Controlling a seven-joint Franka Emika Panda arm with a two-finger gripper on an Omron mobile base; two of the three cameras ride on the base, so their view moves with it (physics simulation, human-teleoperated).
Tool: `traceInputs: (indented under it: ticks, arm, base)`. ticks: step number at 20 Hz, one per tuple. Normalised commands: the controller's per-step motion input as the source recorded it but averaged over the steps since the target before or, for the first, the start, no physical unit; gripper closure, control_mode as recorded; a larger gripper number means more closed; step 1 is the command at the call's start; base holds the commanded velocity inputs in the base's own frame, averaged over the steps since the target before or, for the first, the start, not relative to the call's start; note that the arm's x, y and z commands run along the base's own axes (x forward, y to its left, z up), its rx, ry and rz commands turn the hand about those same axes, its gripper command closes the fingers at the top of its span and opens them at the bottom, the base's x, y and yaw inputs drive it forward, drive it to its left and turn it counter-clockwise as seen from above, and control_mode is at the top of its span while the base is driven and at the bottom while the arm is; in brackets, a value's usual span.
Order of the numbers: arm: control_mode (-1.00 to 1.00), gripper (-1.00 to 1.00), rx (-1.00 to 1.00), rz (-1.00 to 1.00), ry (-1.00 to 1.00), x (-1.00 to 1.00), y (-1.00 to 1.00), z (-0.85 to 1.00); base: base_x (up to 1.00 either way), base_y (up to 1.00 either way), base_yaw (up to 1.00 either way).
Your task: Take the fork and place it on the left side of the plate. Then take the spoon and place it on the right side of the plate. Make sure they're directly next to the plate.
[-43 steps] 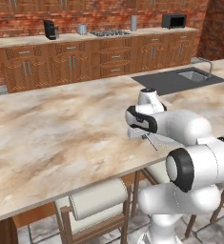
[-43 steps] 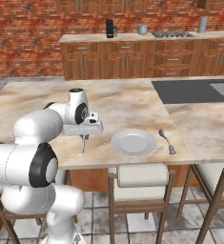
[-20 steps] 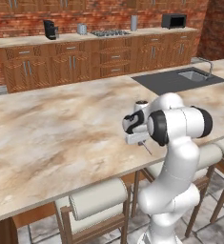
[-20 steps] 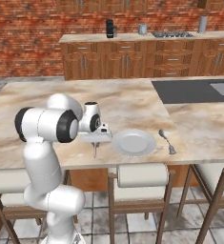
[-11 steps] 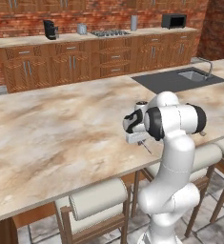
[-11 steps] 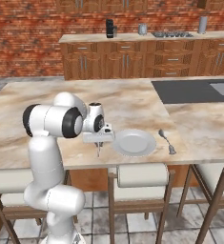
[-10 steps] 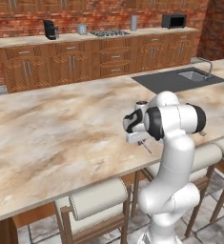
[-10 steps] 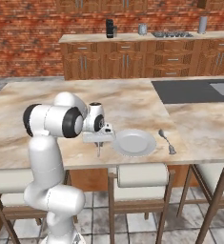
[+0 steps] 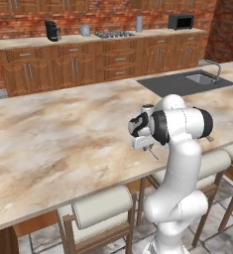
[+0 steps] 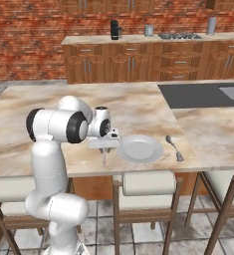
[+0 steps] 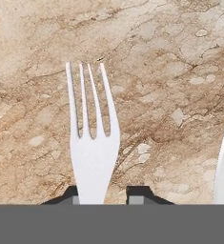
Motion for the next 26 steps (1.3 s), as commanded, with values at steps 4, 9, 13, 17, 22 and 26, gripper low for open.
traceInputs:
  ticks: [4, 9, 13, 17, 22, 26]
  arm:
    - [-1.00, -1.00, 0.00, 0.00, 0.00, -0.01, 0.14, -0.02]
    - [-1.00, -1.00, 0.00, -0.01, 0.00, -0.08, 0.23, 0.04]
    - [-1.00, -1.00, 0.00, -0.02, 0.00, -0.08, 0.29, 0.27]
    - [-1.00, -1.00, 0.00, -0.04, 0.00, -0.03, 0.09, 0.51]
    - [-1.00, -1.00, 0.00, -0.05, -0.03, -0.12, 0.00, 0.58]
    - [-1.00, -1.00, -0.02, -0.08, -0.07, -0.29, 0.00, 0.61]
  base:
    - [0.00, 0.00, 0.00]
    - [0.00, 0.00, 0.00]
    - [0.00, 0.00, 0.00]
    - [0.00, 0.00, 0.00]
    - [0.00, 0.00, 0.00]
    - [0.00, 0.00, 0.00]
